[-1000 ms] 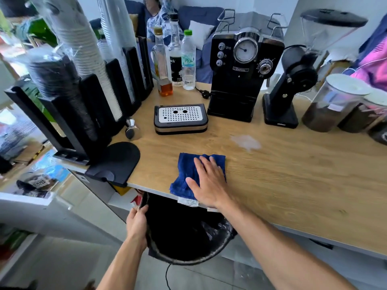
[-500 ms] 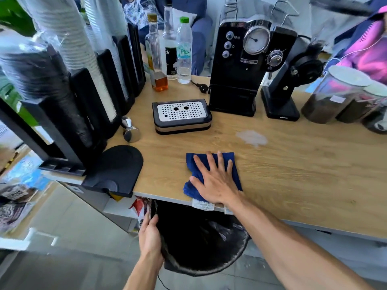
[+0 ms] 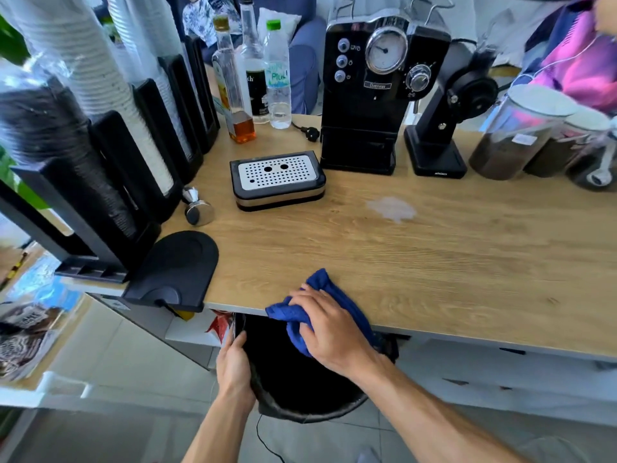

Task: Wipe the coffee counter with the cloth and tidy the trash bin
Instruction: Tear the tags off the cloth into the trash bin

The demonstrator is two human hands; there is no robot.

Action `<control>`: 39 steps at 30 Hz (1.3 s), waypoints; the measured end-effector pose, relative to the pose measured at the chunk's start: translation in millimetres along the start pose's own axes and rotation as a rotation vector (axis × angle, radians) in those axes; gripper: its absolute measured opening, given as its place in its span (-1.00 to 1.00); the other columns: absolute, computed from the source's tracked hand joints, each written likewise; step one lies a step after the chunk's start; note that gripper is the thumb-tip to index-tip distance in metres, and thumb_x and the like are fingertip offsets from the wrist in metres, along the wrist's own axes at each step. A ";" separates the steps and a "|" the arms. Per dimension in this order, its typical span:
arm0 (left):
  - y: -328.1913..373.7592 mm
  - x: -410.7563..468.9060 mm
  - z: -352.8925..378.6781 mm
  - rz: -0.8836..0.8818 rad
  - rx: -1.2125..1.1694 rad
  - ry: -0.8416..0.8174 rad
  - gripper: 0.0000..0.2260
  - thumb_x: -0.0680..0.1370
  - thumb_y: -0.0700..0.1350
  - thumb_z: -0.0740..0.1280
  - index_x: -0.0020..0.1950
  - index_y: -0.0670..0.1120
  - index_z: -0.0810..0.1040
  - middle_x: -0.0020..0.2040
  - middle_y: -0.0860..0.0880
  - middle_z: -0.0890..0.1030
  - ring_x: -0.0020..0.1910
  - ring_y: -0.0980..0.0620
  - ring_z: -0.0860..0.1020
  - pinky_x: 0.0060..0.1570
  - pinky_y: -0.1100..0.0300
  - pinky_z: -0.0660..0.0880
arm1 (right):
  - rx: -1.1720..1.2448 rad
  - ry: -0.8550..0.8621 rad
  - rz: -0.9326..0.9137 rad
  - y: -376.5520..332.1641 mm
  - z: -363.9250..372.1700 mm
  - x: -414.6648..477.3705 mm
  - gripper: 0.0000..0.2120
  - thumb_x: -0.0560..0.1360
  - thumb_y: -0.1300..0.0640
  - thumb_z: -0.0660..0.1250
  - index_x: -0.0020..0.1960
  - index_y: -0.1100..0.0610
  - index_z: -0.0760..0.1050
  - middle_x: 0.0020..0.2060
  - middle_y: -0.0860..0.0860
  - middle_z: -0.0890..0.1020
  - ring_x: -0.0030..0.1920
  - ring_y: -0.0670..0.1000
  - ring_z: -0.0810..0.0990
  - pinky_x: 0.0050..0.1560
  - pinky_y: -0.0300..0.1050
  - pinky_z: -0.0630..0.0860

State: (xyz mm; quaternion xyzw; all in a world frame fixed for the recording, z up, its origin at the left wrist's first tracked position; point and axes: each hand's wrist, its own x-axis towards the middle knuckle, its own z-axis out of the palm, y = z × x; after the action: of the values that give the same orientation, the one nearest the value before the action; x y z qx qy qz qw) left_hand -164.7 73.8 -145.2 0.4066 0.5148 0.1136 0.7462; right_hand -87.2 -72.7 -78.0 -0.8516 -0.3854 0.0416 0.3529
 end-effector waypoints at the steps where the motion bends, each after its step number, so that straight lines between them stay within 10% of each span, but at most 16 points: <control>1: 0.3 0.4 -0.3 -0.006 0.007 0.005 -0.64 0.57 -0.19 0.25 0.37 0.01 0.49 0.23 -0.08 0.60 0.16 -0.09 0.58 0.31 -0.04 0.44 | 0.122 0.045 0.048 -3.8 -4.0 -2.2 -0.63 0.44 0.23 0.15 0.24 0.18 0.45 0.23 0.07 0.54 0.31 0.03 0.44 0.35 -0.16 0.28; 5: 0.5 2.4 -0.3 -0.029 0.019 0.007 -0.64 0.57 -0.16 0.26 0.37 0.02 0.49 0.23 -0.09 0.61 0.16 -0.11 0.59 0.30 -0.08 0.45 | 0.448 0.367 0.206 -10.2 -32.3 -1.8 -0.71 0.50 0.25 0.15 0.07 -0.08 0.48 -0.10 -0.17 0.62 -0.08 -0.24 0.58 -0.06 -0.38 0.42; 12: 1.3 2.7 -1.3 -0.009 0.032 -0.003 -0.63 0.59 -0.15 0.25 0.39 0.04 0.45 0.29 -0.06 0.57 0.23 -0.10 0.55 0.33 -0.08 0.42 | 0.227 0.683 0.332 29.8 -78.8 3.9 -0.76 0.52 0.28 0.17 0.06 0.00 0.47 -0.30 -0.20 0.55 -0.36 -0.20 0.47 -0.37 -0.45 0.34; 30: 6.3 9.9 -0.9 -0.007 0.024 -0.040 -0.62 0.59 -0.18 0.23 0.40 0.02 0.44 0.32 -0.09 0.55 0.26 -0.11 0.52 0.36 -0.07 0.39 | 0.095 0.086 0.156 0.1 -7.3 9.4 -0.66 0.42 0.29 0.20 0.17 0.20 0.51 0.21 0.07 0.56 0.37 -0.03 0.36 0.41 -0.23 0.15; 39: 6.5 11.0 -2.3 -0.019 0.034 -0.069 -0.61 0.60 -0.17 0.23 0.43 0.02 0.42 0.34 -0.09 0.54 0.29 -0.13 0.51 0.37 -0.08 0.37 | 0.383 0.635 0.385 -14.0 -24.0 2.5 -0.68 0.38 0.28 0.14 -0.01 -0.04 0.50 -0.22 -0.17 0.61 -0.25 -0.22 0.56 -0.24 -0.44 0.39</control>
State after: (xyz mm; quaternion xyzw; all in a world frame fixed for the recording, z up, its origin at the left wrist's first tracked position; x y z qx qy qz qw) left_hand -160.2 85.6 -148.4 0.4178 0.4943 0.0836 0.7577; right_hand -86.0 -78.3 -50.7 -0.7975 -0.0767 -0.0869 0.5920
